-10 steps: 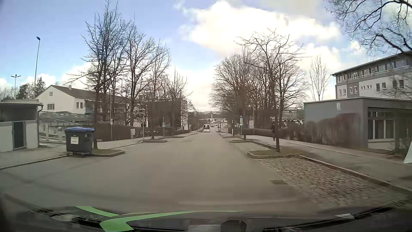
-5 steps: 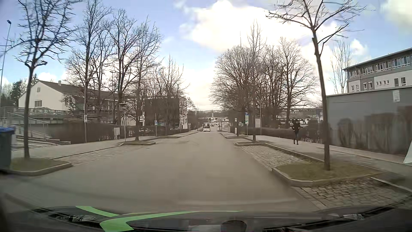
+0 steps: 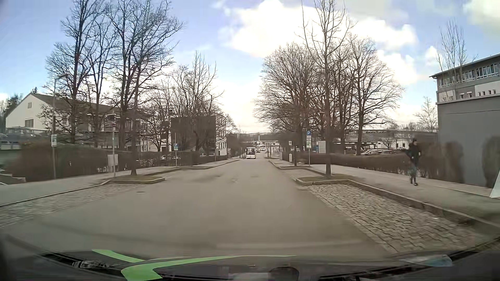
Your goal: Follow the waypoints while adhering to traffic rules and regulations
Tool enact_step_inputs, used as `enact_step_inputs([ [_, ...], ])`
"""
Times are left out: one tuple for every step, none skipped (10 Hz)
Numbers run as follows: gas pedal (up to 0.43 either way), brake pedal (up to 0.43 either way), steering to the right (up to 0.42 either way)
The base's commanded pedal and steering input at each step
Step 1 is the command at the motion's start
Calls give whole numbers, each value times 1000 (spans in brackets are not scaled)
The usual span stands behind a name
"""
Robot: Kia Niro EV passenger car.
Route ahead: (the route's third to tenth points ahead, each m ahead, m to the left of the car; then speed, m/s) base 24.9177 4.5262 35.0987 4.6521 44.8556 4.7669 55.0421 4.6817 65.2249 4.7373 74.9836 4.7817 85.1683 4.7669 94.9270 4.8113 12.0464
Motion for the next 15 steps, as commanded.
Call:
enact_step_inputs([
  [8, 0, -4],
  [8, 0, -4],
  [8, 0, -2],
  [8, 0, -2],
  [8, 0, -2],
  [8, 0, -3],
  [8, 0, -3],
  [8, 0, -3],
  [8, 0, -3],
  [8, 0, -3],
  [8, 0, -3],
  [8, 0, -3],
  [8, 0, -3],
  [0, 0, -2],
  [0, 0, -2],
])
